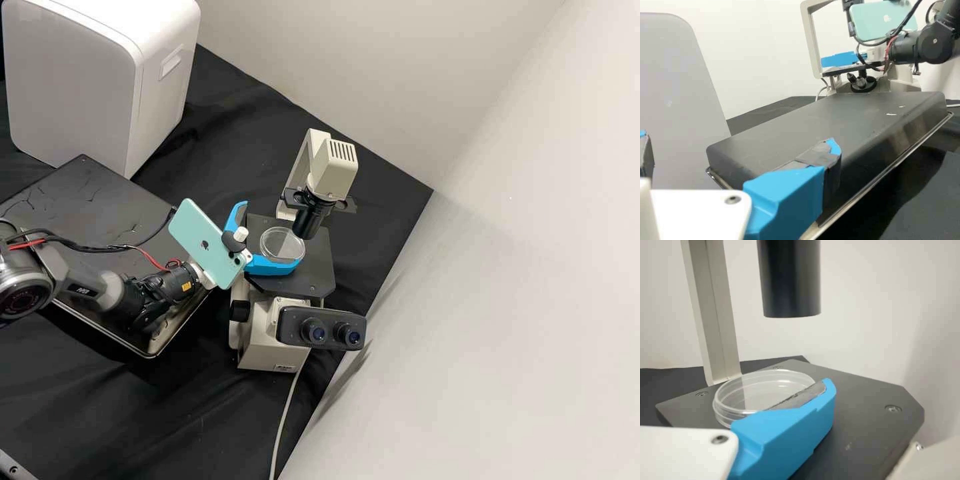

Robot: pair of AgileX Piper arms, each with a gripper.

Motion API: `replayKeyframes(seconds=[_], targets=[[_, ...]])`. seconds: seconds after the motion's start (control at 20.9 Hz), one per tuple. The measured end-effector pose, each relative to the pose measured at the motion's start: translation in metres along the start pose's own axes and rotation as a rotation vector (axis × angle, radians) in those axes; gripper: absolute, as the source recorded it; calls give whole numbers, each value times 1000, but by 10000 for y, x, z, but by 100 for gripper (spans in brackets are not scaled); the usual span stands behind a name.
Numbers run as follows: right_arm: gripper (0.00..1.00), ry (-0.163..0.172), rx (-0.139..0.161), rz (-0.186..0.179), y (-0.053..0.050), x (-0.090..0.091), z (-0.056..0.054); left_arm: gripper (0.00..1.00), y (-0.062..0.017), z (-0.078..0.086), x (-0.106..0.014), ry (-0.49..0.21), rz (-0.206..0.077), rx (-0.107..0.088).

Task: Place the petri dish on the bench

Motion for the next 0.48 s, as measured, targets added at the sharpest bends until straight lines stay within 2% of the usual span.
replayKeyframes(seconds=[0.24,0.48], targets=[[100,0,-39,0,-18,87,29,100,-1,0,0,0,0,0],[100,-8,-40,6,-28,175,71,100,-11,-32,15,22,-5,4]])
